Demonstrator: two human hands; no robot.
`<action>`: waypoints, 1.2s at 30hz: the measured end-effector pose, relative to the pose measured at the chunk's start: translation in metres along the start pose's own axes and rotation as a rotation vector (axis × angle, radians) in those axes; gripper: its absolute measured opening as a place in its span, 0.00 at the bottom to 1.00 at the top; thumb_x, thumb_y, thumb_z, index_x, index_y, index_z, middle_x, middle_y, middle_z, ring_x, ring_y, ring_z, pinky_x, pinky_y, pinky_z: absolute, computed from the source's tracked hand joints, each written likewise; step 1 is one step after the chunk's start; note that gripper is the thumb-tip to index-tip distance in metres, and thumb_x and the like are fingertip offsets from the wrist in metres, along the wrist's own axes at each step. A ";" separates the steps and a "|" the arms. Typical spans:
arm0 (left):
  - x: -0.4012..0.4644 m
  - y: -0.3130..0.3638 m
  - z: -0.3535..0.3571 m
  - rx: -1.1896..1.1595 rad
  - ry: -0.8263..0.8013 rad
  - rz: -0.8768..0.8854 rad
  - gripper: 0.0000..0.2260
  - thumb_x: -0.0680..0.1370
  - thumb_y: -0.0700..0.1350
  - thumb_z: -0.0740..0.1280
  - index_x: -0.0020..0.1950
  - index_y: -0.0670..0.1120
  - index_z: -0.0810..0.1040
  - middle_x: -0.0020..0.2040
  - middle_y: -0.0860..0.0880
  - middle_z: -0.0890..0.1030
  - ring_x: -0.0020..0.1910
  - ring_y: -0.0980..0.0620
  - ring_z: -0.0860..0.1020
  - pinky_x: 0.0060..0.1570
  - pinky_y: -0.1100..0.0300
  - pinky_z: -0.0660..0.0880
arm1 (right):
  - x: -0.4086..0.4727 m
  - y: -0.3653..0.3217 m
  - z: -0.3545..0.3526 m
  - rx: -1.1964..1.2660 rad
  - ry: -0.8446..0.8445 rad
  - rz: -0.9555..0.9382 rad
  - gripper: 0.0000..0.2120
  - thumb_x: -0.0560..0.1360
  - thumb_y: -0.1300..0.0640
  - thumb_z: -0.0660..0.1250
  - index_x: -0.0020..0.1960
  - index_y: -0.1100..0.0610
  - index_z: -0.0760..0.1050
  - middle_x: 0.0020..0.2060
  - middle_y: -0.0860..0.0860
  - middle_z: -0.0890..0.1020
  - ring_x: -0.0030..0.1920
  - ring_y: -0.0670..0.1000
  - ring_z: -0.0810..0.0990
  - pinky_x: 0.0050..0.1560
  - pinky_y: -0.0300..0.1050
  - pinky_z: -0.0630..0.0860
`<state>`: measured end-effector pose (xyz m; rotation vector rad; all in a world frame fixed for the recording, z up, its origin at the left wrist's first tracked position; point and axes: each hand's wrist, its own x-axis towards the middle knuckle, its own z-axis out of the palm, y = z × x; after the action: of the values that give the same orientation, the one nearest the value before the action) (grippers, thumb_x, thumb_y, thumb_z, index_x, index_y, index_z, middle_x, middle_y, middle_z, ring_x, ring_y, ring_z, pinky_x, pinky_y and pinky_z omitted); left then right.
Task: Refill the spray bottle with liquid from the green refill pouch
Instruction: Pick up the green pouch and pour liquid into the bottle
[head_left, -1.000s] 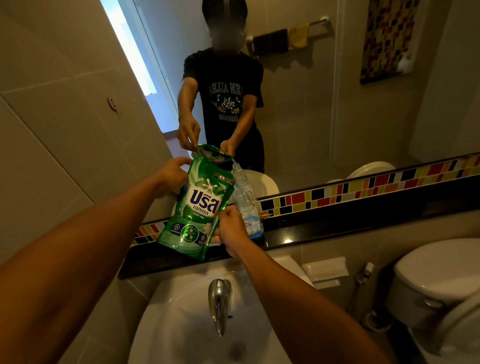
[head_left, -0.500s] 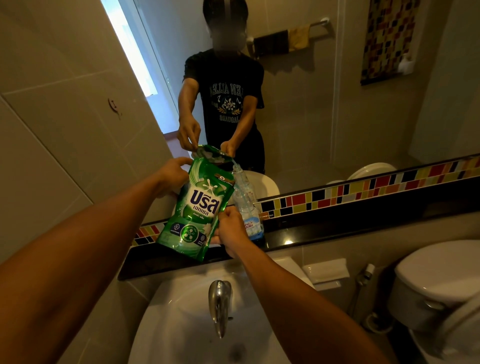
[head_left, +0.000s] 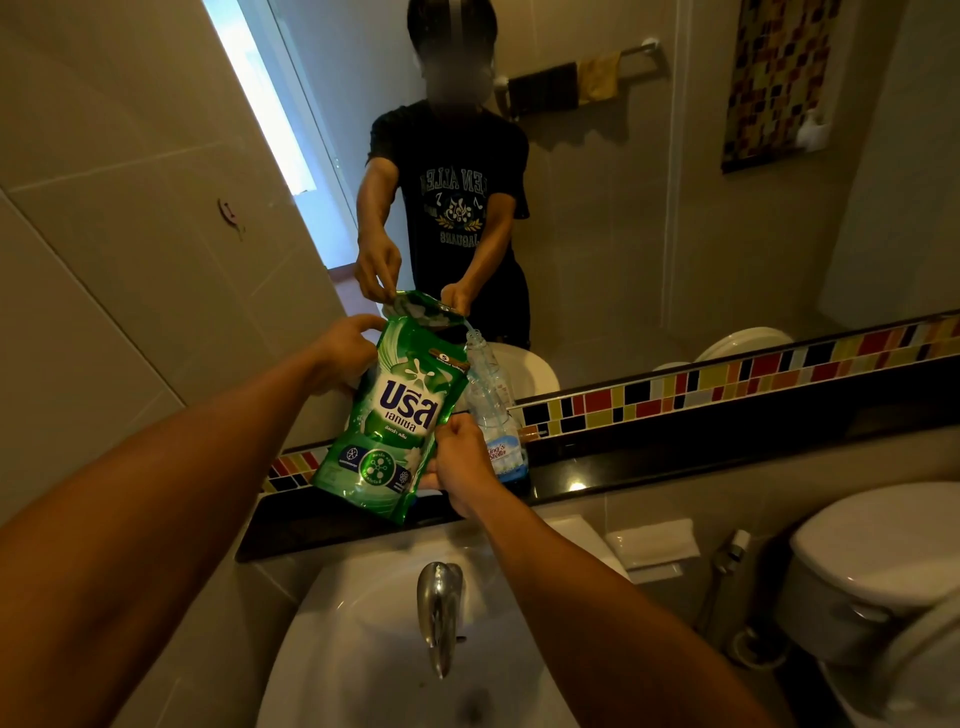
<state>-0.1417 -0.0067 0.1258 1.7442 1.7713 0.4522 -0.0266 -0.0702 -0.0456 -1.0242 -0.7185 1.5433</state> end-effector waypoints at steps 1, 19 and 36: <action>0.000 0.000 0.000 0.003 -0.003 0.002 0.26 0.79 0.32 0.59 0.75 0.51 0.67 0.59 0.35 0.78 0.52 0.36 0.80 0.35 0.46 0.81 | 0.000 0.000 0.000 0.005 0.001 -0.002 0.08 0.86 0.54 0.56 0.62 0.55 0.69 0.58 0.61 0.84 0.53 0.63 0.87 0.38 0.55 0.86; -0.002 0.002 -0.002 0.007 0.004 0.007 0.26 0.79 0.31 0.59 0.75 0.51 0.67 0.55 0.36 0.78 0.51 0.38 0.80 0.35 0.47 0.80 | -0.007 -0.004 0.003 0.060 -0.007 0.002 0.08 0.86 0.55 0.57 0.62 0.55 0.69 0.60 0.62 0.83 0.56 0.66 0.86 0.34 0.52 0.85; -0.002 0.004 -0.004 0.033 -0.004 0.000 0.26 0.80 0.33 0.60 0.75 0.52 0.67 0.59 0.36 0.78 0.53 0.37 0.80 0.33 0.49 0.80 | -0.014 -0.009 0.005 0.051 0.001 -0.006 0.04 0.86 0.56 0.56 0.57 0.53 0.69 0.59 0.62 0.83 0.54 0.65 0.87 0.34 0.52 0.85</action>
<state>-0.1414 -0.0078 0.1313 1.7663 1.7855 0.4219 -0.0263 -0.0816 -0.0325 -0.9841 -0.6777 1.5485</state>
